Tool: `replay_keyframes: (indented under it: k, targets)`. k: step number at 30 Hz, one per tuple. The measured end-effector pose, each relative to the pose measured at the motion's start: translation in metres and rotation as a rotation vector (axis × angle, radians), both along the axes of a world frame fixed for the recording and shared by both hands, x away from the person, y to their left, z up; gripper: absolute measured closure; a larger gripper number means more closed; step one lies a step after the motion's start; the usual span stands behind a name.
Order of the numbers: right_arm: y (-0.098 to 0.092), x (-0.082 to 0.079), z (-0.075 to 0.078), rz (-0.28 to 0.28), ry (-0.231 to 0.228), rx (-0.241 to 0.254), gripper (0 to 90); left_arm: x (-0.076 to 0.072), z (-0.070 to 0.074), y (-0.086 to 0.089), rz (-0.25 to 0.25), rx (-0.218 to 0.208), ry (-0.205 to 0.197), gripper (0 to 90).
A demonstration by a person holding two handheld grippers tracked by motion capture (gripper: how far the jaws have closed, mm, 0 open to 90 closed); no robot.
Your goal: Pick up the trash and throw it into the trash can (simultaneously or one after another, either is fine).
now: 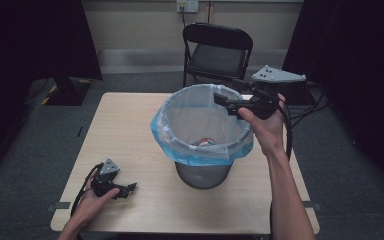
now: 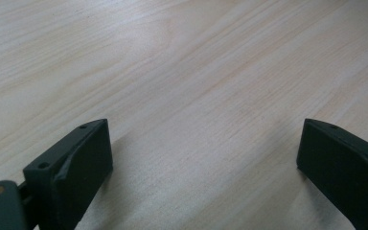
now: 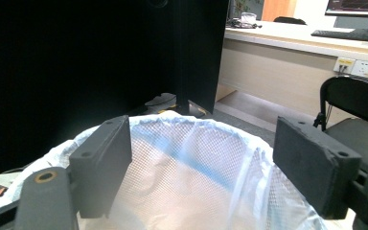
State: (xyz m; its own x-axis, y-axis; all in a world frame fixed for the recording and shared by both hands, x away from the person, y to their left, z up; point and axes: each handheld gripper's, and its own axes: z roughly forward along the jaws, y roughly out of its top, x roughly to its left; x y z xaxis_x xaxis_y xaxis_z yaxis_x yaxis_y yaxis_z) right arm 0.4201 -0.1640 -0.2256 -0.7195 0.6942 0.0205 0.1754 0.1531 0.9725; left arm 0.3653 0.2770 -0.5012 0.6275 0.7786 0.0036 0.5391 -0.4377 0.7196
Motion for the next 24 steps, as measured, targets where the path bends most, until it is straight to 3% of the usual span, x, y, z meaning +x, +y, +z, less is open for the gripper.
replay_keyframes:
  k: [10,24]
  targets:
    - [-0.010,0.002,0.000,-0.032,-0.020,0.011,18.4,0.000,0.000,0.000,-0.001,0.003,0.000,4.5]
    - [-0.036,0.003,-0.002,-0.119,-0.015,0.017,17.5,0.000,0.000,0.000,0.004,0.006,-0.003,4.6]
